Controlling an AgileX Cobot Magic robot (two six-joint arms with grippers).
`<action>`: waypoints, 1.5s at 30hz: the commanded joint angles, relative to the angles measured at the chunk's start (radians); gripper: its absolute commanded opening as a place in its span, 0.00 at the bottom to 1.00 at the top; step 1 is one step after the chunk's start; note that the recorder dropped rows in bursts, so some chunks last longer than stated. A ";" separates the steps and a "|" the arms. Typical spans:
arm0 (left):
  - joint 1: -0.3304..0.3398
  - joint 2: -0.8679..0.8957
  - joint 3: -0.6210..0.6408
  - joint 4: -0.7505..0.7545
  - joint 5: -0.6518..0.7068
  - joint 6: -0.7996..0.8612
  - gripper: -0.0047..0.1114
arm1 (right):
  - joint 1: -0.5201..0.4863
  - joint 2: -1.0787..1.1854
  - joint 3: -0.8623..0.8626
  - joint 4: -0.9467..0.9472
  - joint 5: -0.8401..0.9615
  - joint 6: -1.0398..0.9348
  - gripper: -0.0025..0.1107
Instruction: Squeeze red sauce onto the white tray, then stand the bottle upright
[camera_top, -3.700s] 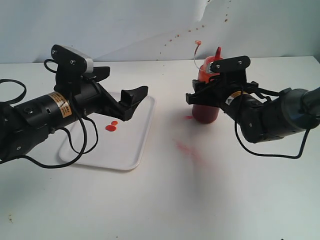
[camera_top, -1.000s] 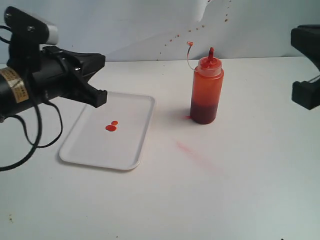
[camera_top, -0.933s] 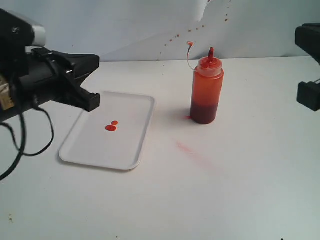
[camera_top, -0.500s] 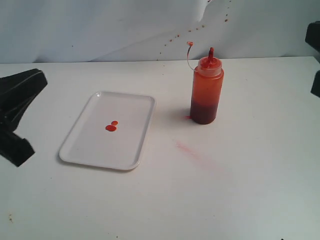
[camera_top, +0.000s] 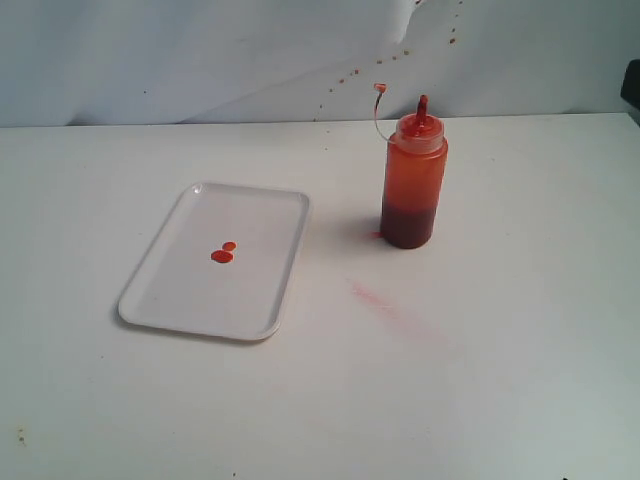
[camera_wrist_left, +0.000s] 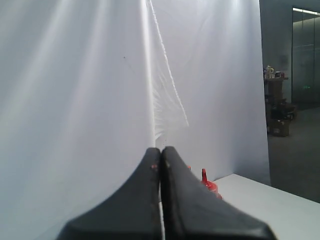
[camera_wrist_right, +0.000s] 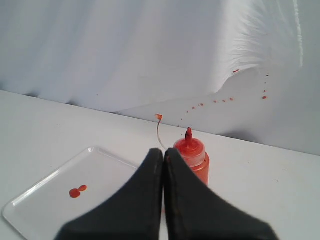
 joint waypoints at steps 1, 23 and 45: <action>-0.005 -0.020 0.003 -0.006 0.003 -0.010 0.04 | -0.002 -0.004 0.007 0.009 0.004 0.003 0.02; 0.111 -0.455 0.003 -0.009 0.814 -0.142 0.04 | -0.002 -0.004 0.007 0.014 0.002 0.003 0.02; 0.258 -0.587 0.003 -0.001 0.818 -0.138 0.04 | -0.002 -0.004 0.007 0.014 0.000 0.005 0.02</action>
